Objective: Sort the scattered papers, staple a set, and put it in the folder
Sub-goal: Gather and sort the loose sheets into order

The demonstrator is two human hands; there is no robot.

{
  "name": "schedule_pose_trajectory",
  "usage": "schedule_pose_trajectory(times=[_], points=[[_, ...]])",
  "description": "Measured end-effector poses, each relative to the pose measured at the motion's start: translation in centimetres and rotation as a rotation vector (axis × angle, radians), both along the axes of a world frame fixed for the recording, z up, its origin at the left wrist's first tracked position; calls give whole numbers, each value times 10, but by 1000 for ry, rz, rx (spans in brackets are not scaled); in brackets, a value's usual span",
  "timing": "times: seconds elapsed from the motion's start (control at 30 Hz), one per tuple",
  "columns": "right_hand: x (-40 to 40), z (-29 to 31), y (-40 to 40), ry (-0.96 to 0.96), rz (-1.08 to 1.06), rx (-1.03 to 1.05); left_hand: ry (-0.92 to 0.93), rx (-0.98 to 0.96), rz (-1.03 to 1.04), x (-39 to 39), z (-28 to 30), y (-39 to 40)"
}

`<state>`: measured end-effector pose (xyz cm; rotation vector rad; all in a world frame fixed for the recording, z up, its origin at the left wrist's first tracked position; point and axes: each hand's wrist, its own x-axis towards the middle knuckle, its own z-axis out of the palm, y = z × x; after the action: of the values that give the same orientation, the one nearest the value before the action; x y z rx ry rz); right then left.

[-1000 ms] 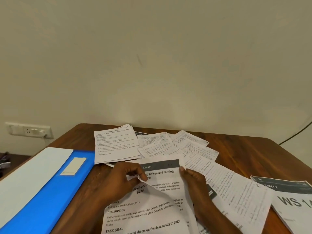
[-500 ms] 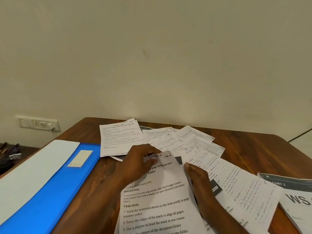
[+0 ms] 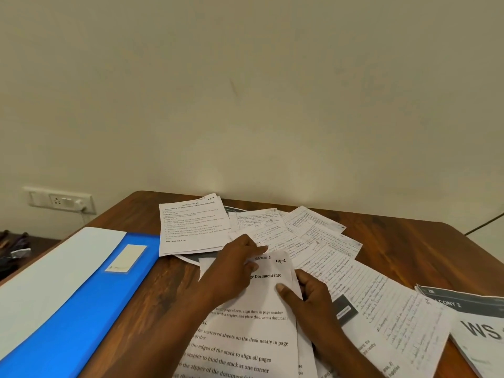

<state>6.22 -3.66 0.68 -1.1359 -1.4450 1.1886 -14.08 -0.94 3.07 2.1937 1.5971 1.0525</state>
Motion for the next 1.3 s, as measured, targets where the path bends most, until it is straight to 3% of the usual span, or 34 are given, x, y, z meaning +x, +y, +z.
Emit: schedule_pose_trajectory(times=[0.3,0.8,1.03,1.17,1.3], points=[[0,-2,5,-82,-11,29,-140,-59,60,7,-12,0],[-1,-22,13,-349,-33,161,-70,78,24,5,-28,7],[0,-21,10,-388,4,206,-146,-83,13,-12,-21,-5],[-3,-19,6,-460,18,362,-251,-146,20,-28,-15,-16],[-15,-21,-1,-662,45,547,-214,-102,2,-26,-14,-26]])
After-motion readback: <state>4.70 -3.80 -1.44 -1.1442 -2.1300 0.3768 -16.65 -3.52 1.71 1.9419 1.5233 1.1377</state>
